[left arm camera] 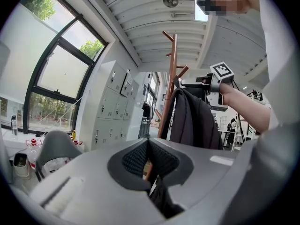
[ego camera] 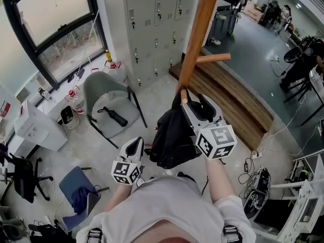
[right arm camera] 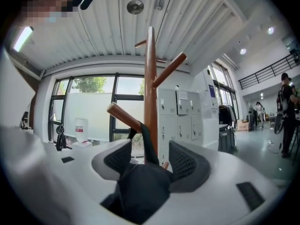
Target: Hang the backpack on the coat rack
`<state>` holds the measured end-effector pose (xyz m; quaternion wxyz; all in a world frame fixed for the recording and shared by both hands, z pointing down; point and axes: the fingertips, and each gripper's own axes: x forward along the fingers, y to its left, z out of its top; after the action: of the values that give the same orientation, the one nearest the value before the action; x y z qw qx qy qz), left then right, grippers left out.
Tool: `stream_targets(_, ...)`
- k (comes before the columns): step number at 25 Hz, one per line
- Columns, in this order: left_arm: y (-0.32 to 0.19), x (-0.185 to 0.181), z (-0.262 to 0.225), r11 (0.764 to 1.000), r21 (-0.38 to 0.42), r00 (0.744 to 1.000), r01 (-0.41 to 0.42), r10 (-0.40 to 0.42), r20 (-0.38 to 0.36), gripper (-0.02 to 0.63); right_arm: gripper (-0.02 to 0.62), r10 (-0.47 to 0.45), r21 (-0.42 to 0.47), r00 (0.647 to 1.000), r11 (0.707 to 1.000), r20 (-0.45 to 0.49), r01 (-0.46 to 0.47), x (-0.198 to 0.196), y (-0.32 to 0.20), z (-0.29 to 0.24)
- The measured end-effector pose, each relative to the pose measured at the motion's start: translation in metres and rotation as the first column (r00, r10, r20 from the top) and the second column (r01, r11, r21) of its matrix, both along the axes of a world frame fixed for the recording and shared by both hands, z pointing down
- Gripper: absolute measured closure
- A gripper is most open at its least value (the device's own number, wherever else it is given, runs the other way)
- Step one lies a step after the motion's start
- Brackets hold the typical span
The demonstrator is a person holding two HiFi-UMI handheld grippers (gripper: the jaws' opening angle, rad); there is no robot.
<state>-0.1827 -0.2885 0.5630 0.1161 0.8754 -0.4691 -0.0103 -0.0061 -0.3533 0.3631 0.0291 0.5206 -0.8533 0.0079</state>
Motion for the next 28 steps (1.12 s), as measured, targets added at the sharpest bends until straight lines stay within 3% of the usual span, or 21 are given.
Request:
stream_targets(9, 0.008, -0.003, -0.014, 0.999, 0.03, 1.0, 0.011, -0.011, -0.003, 0.595, 0.359, 0.026, -0.012, 0.992, 1.0, 0.126, -0.024, 0.016, 0.026, 0.023)
stream_targets(18, 0.015, -0.001, -0.016, 0.999, 0.03, 1.0, 0.014, -0.014, 0.001, 0.595, 0.369, 0.063, -0.047, 0.987, 0.997, 0.145, -0.056, 0.032, 0.05, 0.064)
stream_targets(28, 0.017, 0.005, -0.023, 0.999, 0.047, 1.0, 0.007, -0.007, 0.005, 0.595, 0.563, 0.123, -0.019, 0.981, 0.992, 0.152, -0.122, 0.041, 0.083, 0.075)
